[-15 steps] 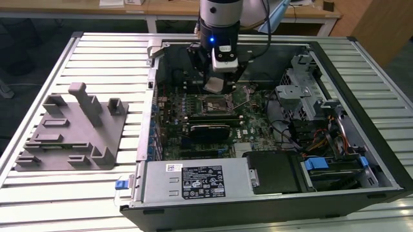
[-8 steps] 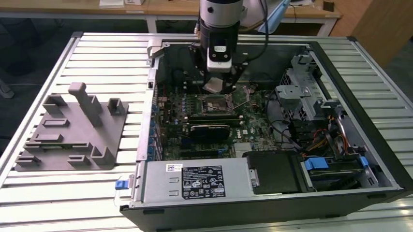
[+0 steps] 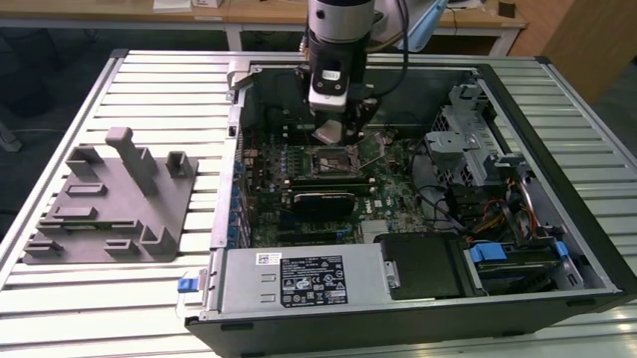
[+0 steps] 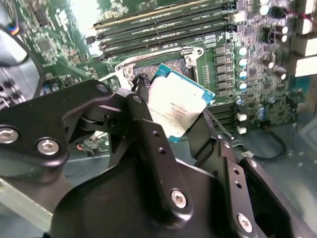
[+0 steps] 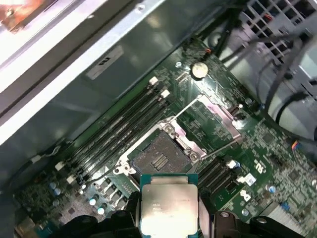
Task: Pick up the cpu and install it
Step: 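Place the cpu into insertion slot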
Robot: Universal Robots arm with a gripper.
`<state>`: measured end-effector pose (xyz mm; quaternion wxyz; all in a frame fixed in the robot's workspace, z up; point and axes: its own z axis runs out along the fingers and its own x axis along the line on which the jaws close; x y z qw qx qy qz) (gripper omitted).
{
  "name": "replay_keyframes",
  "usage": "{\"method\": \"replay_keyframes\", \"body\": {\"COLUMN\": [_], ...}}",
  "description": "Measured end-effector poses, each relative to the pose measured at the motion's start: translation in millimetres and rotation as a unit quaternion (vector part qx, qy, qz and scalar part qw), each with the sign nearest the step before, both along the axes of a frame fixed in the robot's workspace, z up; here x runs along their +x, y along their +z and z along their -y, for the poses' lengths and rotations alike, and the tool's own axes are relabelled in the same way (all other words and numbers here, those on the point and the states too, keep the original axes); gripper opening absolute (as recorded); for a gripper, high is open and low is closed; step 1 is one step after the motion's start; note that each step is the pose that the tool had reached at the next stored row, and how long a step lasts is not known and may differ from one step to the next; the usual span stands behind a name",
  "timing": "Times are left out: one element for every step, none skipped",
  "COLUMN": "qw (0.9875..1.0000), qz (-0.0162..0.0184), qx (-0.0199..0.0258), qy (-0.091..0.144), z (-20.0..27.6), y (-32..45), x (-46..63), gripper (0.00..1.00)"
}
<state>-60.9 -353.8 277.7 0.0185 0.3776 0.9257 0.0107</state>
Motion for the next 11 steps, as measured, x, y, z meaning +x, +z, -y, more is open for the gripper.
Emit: {"method": "replay_keyframes", "body": {"qw": [1.0000,0.9998,0.9996,0.9993,0.9990,0.9985,0.9980,0.9974,0.9966,0.9959,0.9950], "qz": [0.0000,0.0000,0.0000,0.0000,0.0000,0.0000,0.0000,0.0000,0.0000,0.0000,0.0000], "qx": [0.0000,0.0000,0.0000,0.0000,0.0000,0.0000,0.0000,0.0000,0.0000,0.0000,0.0000], "qy": [-0.009,-0.018,-0.028,-0.037,-0.046,-0.055,-0.064,-0.073,-0.082,-0.091,-0.100], "z": [0.0,0.0,0.0,0.0,0.0,0.0,0.0,0.0,0.0,0.0,0.0], "y": [-0.1,-0.2,-0.3,-0.4,-0.5,-0.6,-0.7,-0.8,-0.9,-1.0,-1.1], "x": [0.0,0.0,0.0,0.0,0.0,0.0,0.0,0.0,0.0,0.0,0.0], "gripper": [0.55,0.55,0.55,0.55,0.55,0.55,0.55,0.55,0.55,0.55,0.55]}}
